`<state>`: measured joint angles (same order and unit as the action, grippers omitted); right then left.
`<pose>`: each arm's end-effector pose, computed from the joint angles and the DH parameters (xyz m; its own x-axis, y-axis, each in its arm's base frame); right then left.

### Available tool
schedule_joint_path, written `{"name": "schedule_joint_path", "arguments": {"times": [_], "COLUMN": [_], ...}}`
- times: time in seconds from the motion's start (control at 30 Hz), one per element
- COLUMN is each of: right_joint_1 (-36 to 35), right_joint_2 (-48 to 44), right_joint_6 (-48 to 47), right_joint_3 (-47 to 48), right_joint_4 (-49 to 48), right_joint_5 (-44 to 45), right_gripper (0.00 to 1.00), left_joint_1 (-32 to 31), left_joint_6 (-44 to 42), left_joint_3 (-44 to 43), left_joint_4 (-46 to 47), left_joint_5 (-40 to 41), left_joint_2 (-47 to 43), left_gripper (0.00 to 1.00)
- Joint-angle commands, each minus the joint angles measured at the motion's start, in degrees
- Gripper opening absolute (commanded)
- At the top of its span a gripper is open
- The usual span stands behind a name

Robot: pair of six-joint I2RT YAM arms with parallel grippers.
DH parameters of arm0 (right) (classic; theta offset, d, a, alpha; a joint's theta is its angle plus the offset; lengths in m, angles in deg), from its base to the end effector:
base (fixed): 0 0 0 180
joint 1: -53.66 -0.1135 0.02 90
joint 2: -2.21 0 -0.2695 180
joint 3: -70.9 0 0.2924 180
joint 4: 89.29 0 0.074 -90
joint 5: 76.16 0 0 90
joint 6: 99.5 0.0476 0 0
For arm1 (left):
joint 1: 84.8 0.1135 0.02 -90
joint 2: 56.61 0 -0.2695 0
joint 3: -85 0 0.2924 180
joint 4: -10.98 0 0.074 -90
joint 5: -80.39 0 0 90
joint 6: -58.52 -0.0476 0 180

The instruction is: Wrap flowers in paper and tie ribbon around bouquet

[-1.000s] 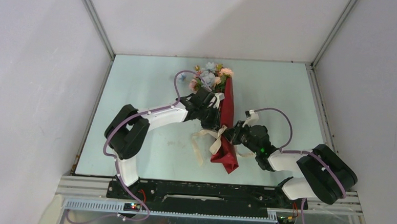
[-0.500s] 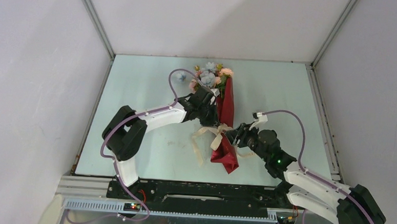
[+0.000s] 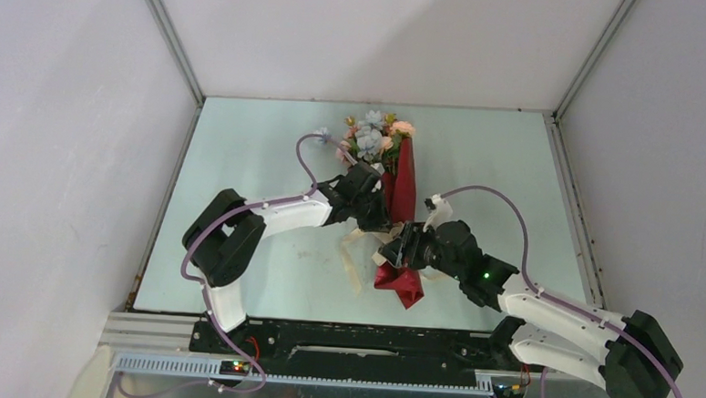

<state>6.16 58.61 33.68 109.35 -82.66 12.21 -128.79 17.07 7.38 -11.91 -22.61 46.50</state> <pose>0.1744 0.1923 0.1973 -0.7212 0.2254 -0.6550 -0.3579 0.6884 0.6309 0.2983 -0.3029 0.1601 -0.9438 -0.1040 -0.3136 0.1160 0.7845 -0.6092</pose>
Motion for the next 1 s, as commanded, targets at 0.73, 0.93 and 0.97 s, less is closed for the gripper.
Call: {"name": "schedule_joint_path", "arguments": {"times": [0.73, 0.93, 0.97], "right_joint_1": [-4.6, -4.2, -4.3], "right_joint_2": [8.2, 10.2, 10.3], "right_joint_6": [8.7, 8.6, 8.5], "right_joint_3": [7.7, 7.8, 7.8], "right_joint_4": [8.7, 9.7, 9.8], "right_joint_5": [18.1, 17.2, 17.3], "right_gripper": [0.62, 0.54, 0.53], "left_joint_1": [-1.7, -2.3, -2.4], "left_joint_6": [2.5, 1.1, 0.8], "left_joint_3": [3.7, 3.3, 3.4], "left_joint_4": [4.6, 2.6, 2.6], "left_joint_5": [4.4, 7.2, 7.1], "left_joint_2": [-5.4, -5.9, -5.7], "left_gripper": [0.00, 0.00, 0.00]}}
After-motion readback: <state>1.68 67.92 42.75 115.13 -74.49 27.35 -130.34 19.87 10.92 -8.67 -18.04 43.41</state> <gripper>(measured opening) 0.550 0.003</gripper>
